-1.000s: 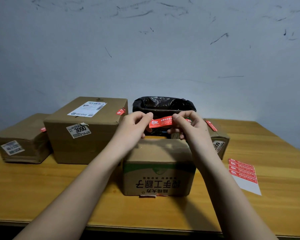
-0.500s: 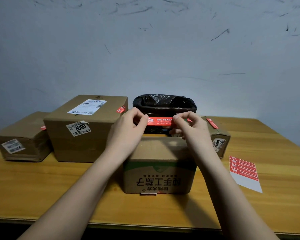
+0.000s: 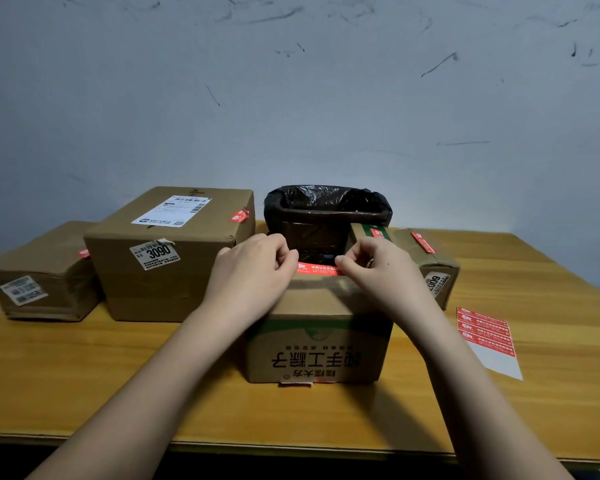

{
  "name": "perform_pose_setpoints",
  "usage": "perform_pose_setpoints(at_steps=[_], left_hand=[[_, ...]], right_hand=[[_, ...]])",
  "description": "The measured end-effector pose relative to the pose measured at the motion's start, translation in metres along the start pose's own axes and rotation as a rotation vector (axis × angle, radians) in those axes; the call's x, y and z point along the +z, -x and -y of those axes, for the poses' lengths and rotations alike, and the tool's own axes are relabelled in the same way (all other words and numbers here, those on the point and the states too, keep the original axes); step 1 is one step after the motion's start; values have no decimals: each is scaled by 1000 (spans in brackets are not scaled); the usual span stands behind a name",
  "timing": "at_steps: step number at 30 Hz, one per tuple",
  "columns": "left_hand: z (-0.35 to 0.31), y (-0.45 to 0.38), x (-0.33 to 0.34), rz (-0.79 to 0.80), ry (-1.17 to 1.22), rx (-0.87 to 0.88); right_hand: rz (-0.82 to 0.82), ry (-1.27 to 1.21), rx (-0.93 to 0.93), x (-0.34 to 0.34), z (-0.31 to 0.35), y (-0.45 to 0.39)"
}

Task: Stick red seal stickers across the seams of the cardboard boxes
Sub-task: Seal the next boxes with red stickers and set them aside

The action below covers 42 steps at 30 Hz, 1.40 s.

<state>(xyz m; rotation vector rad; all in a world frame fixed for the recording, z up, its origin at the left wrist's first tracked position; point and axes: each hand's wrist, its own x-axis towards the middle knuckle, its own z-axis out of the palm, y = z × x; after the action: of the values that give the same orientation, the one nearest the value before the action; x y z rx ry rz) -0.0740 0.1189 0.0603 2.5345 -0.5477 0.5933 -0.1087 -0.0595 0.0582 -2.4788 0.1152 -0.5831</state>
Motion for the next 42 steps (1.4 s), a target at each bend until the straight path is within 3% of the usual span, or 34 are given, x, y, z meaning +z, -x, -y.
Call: perform_pose_setpoints(at_steps=[12,21,42], left_hand=[[2,-1,9,20,-304,60],[-3,-1,7,23,-461,101],[-5,-3,10,101,-511,122]], right_hand=[[5,205,-87,13,-2,0],[14,226,-91,15,-1,-1],[37,275,-88,14,1,2]])
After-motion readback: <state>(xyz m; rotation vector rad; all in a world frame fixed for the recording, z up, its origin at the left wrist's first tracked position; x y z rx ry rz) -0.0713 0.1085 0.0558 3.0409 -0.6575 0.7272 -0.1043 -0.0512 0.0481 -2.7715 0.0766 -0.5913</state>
